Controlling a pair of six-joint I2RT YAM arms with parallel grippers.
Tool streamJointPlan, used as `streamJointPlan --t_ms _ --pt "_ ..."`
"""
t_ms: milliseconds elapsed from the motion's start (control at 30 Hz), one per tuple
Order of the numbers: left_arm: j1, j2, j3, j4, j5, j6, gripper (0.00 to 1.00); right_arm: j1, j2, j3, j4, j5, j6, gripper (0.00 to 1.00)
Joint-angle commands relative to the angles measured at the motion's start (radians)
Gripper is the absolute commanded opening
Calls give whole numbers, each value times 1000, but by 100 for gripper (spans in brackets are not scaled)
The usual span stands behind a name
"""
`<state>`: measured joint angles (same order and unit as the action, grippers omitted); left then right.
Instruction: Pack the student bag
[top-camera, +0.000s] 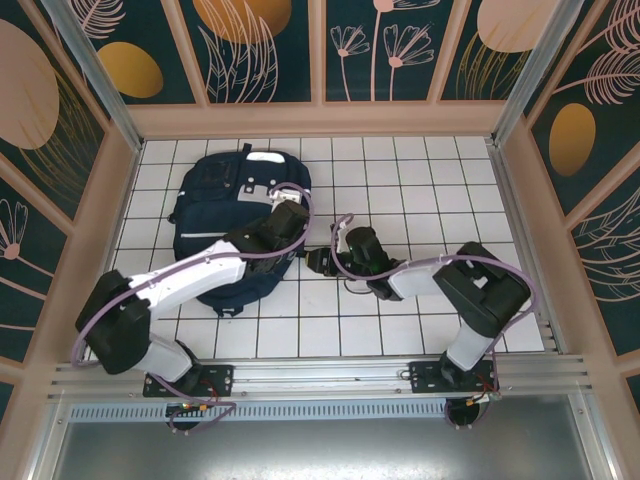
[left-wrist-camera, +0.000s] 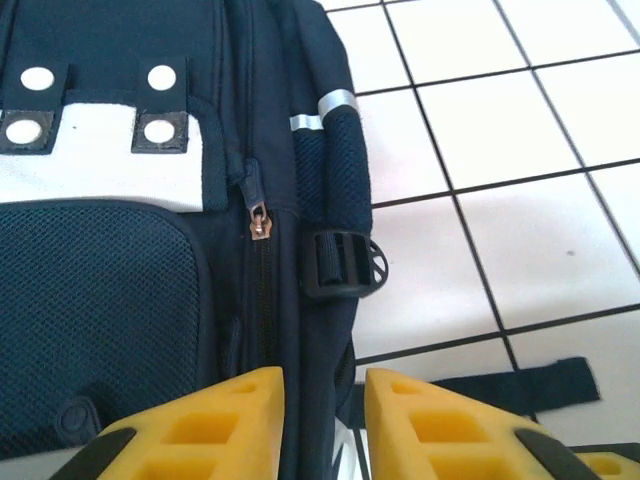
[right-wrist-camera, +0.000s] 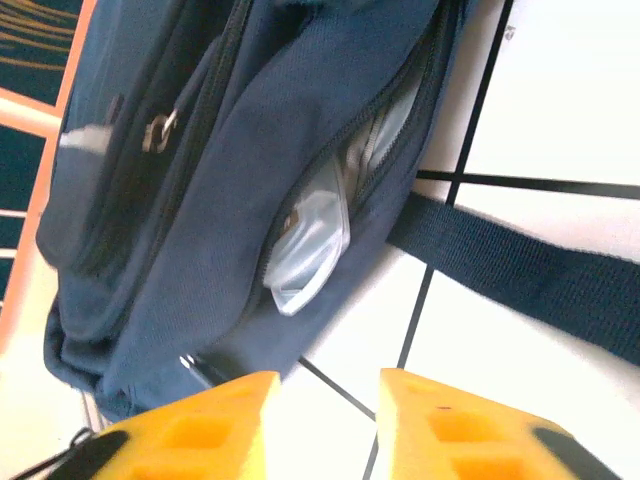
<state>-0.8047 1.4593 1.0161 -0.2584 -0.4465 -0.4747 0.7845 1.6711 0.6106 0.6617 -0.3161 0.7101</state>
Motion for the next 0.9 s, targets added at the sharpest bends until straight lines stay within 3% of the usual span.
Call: streamJointPlan --t_ms 0,233,367,600,867 --pt "0 -85 -37 21 29 -78 43 28 -37 -9 -17 64 -89 35" --pt "4 -261 -166 -56 -4 -246 58 165 -27 56 -72 207 -253 39" --pt "4 -405 -295 -83 -2 -421 59 247 31 102 -88 293 -361 41" --pt "4 -637 -526 -50 25 -688 60 273 125 183 -98 283 -454 49" --pt "4 -673 -588 -18 33 -743 62 277 206 263 -123 253 -484 49"
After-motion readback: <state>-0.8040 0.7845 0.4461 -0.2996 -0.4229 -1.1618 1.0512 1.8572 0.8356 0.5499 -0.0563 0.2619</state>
